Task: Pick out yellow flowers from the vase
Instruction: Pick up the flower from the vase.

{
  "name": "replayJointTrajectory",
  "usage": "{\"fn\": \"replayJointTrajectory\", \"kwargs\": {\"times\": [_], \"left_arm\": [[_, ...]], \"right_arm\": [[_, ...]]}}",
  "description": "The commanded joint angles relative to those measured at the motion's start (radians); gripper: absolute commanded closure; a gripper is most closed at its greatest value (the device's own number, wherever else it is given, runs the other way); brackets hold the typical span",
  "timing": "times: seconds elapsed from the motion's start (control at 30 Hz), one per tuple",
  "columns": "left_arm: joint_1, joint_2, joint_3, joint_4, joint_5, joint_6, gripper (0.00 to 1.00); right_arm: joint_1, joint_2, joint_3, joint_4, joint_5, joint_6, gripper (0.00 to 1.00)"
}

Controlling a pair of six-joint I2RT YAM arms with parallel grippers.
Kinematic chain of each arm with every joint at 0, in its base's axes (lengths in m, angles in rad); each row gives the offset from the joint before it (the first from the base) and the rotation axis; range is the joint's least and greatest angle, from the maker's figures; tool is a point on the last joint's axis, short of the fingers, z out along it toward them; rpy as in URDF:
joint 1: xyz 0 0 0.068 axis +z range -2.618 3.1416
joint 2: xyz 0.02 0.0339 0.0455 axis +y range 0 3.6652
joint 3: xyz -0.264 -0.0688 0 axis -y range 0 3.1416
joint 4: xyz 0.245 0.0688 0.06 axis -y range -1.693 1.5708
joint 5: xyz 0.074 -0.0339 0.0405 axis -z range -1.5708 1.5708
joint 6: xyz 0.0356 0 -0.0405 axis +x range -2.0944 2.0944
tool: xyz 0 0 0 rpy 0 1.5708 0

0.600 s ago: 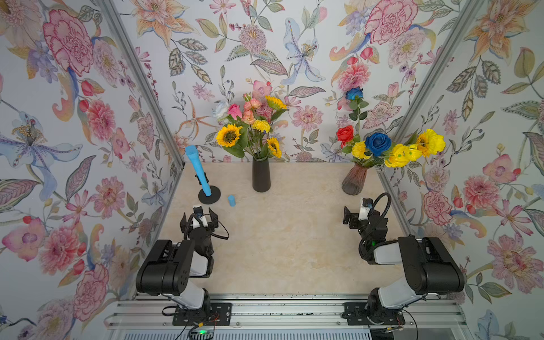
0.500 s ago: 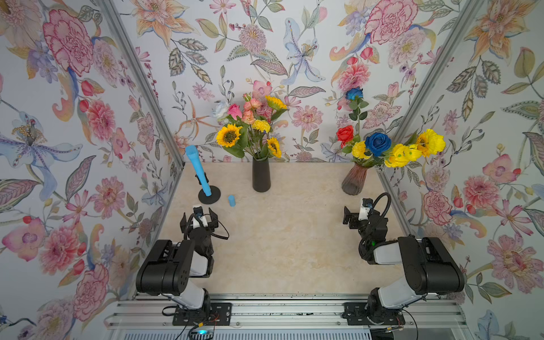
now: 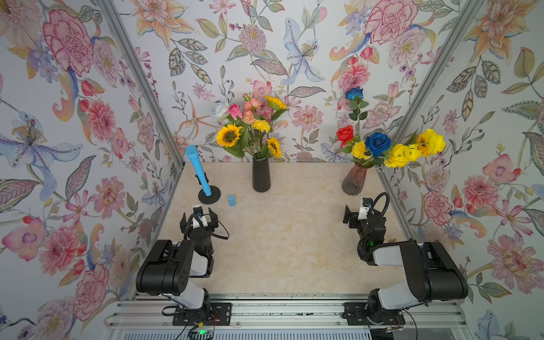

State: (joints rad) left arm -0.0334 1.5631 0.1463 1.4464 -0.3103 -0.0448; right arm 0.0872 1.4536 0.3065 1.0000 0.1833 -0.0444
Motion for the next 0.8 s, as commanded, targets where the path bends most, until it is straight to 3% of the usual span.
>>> {"fn": "replayJointTrajectory", "kwargs": {"times": [0.0, 0.13, 0.23, 0.33, 0.43, 0.5, 0.57, 0.77], "left_arm": [[-0.007, -0.015, -0.018, 0.078, -0.049, -0.014, 0.00], [-0.006, -0.044, -0.025, 0.067, -0.040, -0.009, 0.00], [-0.027, -0.082, -0.021, 0.034, -0.062, 0.014, 0.00], [-0.047, -0.203, -0.021, -0.074, -0.106, 0.022, 0.00], [-0.065, -0.288, -0.061, -0.052, -0.111, 0.044, 0.00], [-0.081, -0.338, -0.099, 0.012, -0.111, 0.037, 0.00], [-0.079, -0.401, -0.135, 0.046, -0.018, -0.067, 0.00], [-0.088, -0.400, -0.025, -0.023, 0.497, -0.208, 0.00]], "right_arm": [[0.039, -0.099, 0.052, -0.201, 0.136, 0.017, 0.00], [0.084, -0.204, 0.123, -0.418, 0.217, 0.091, 0.00], [0.056, -0.288, 0.111, -0.455, 0.239, 0.293, 0.00], [-0.037, -0.343, 0.059, -0.436, 0.019, 0.519, 0.00], [-0.062, -0.308, 0.071, -0.401, -0.169, 0.516, 0.00], [-0.039, -0.278, 0.125, -0.465, -0.193, 0.492, 0.00], [-0.002, -0.252, 0.153, -0.485, -0.190, 0.468, 0.00], [0.088, -0.238, 0.189, -0.502, -0.147, 0.399, 0.00]]}}
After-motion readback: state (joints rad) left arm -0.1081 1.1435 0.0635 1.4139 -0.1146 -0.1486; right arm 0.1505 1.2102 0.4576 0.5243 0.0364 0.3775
